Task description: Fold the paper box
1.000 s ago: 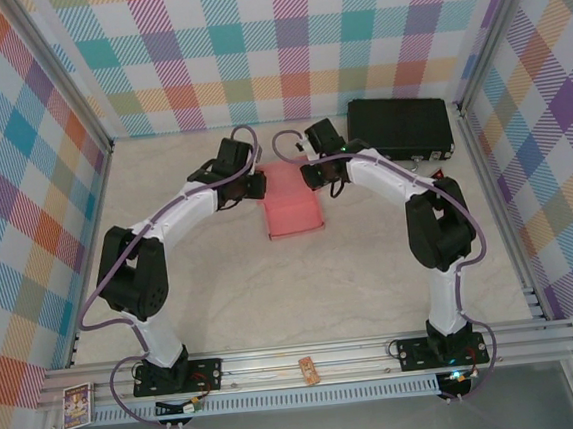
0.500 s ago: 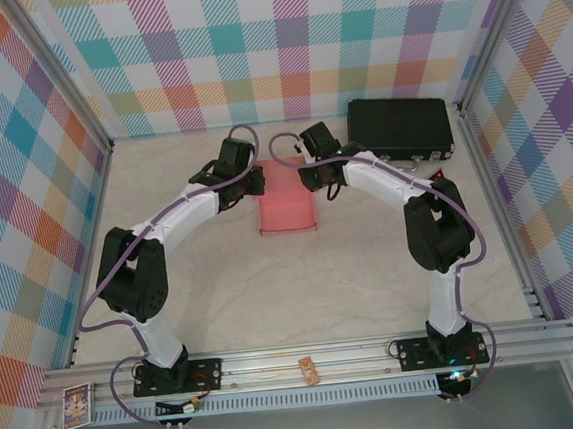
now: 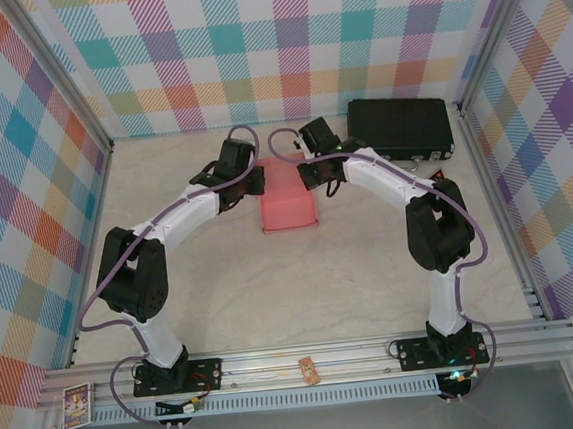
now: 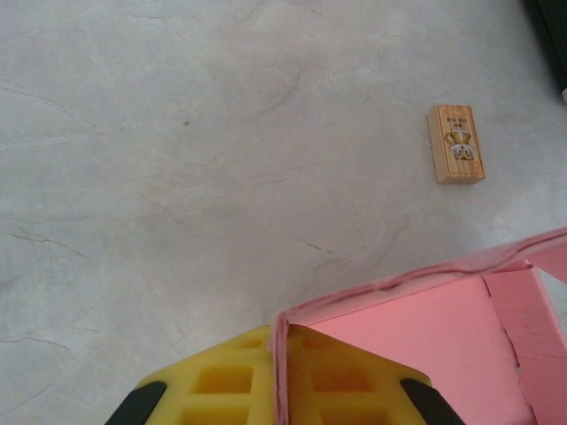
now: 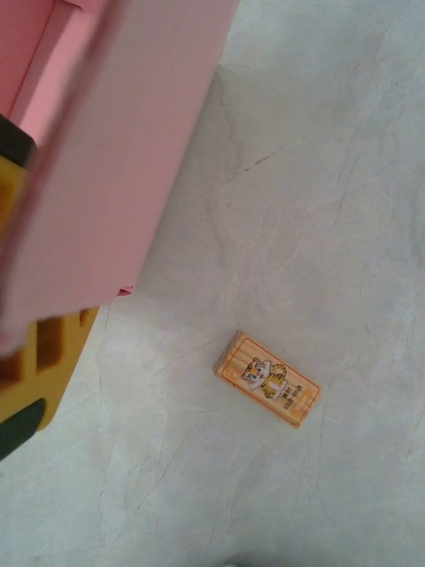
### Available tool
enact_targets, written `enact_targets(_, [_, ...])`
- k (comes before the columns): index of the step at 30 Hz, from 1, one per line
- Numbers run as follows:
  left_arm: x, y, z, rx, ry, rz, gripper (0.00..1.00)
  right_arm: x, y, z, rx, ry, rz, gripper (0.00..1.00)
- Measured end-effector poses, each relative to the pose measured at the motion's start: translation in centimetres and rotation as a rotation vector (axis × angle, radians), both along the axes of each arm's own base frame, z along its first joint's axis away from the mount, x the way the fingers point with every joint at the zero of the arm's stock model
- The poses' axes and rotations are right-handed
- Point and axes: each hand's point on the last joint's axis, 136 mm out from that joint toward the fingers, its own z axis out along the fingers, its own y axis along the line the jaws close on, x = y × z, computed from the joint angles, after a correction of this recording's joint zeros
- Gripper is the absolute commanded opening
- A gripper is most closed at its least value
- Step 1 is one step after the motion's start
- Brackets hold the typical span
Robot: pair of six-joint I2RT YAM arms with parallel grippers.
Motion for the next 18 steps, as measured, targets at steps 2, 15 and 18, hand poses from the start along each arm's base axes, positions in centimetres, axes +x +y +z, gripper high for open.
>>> enact_targets(2, [0.0,-0.1,-0.2,-0.017,-0.002,0.014,0.09,0.0,0.0,-0.2,0.009,-0.002,-0.023,0.04])
enact_targets(15, [-0.7,-1.1,-0.5,-0.081,-0.073,0.097,0.09,-1.2,-0.5,-1.2,0.064,-0.098,-0.193,0.05])
enact_targets(18, [-1.4,-1.2,-0.5,-0.087,-0.092,0.102,0.10,-1.5,-0.7,-0.8,0.067,-0.125,-0.220,0.06])
